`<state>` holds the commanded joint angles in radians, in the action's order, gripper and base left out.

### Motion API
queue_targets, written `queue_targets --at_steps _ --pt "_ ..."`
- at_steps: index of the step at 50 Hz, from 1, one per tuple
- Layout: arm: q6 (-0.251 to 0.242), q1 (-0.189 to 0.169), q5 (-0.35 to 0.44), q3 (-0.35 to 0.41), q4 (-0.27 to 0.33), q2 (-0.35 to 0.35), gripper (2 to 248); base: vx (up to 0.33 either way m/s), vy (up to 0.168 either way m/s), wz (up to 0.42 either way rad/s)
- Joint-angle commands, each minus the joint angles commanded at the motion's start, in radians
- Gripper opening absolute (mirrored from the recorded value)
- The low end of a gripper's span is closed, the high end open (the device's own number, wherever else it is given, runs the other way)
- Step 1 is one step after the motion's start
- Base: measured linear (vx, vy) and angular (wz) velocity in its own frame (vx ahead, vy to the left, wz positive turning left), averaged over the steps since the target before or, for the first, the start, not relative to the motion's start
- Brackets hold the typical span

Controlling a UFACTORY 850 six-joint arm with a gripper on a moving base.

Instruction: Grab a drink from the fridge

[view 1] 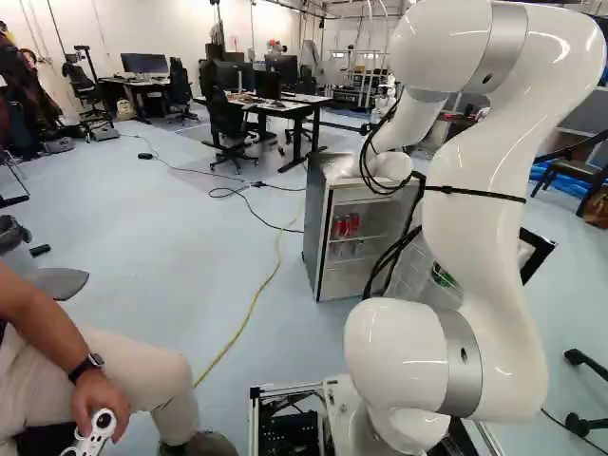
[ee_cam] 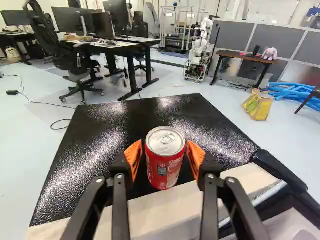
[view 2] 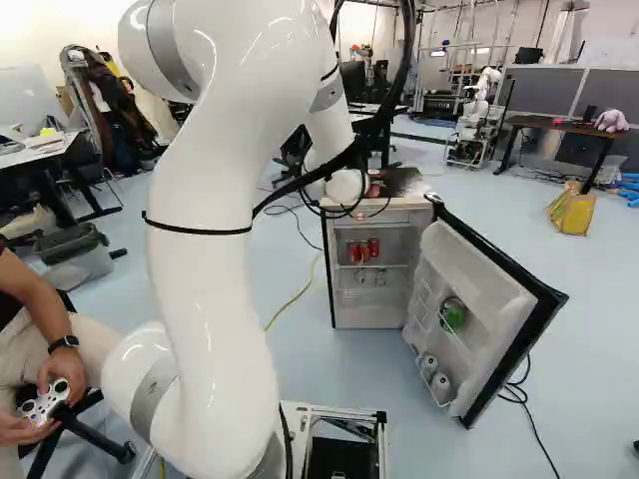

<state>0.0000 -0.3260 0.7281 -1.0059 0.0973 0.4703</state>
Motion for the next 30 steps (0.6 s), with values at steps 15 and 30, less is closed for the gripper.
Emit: queue_targets --at_steps 15,30 --pt "0.000 0.000 0.000 0.000 0.000 0.000 231 0.000 0.000 0.000" --pt "0.000 -0.001 0.000 0.005 0.000 -0.004 247 0.000 0.000 0.000"
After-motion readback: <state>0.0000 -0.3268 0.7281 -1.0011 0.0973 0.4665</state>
